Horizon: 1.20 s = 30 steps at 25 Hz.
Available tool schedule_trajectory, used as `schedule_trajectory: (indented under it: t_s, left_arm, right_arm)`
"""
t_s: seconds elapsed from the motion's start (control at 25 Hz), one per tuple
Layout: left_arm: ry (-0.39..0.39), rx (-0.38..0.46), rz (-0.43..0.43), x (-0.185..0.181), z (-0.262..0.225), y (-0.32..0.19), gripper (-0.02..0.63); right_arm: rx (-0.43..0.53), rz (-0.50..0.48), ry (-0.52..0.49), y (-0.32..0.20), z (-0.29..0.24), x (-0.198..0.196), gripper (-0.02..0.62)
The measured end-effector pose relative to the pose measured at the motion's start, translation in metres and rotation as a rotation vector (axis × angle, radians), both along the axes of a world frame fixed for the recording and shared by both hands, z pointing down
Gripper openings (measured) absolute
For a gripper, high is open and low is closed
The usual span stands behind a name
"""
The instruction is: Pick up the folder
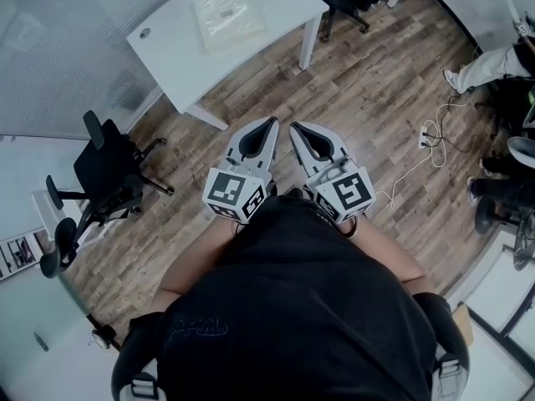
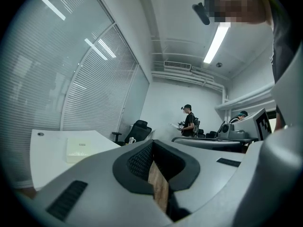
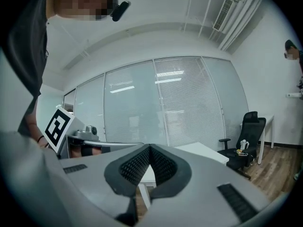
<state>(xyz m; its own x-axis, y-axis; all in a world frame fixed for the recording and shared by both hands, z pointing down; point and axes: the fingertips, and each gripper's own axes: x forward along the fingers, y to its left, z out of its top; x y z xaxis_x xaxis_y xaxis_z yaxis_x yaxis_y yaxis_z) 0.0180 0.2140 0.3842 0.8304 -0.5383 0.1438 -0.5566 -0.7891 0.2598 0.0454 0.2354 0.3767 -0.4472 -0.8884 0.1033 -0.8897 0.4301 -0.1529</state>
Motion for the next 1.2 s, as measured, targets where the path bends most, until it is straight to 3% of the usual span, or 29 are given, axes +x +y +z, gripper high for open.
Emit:
schedule_trajectory:
  t_s: [0.64, 1.2]
  left_arm:
    - [0.015, 0.049, 0.053, -0.045, -0.020, -0.151, 0.012]
    - [0.032, 0.029, 0.022, -0.078, -0.012, -0.206, 0.012]
  right_arm:
    - [0.002, 0.063, 0.025, -0.149, -0.009, -0.044, 0.021]
    - [-0.031, 0.073, 0.021, -0.203, 0.002, -0.069, 0.021]
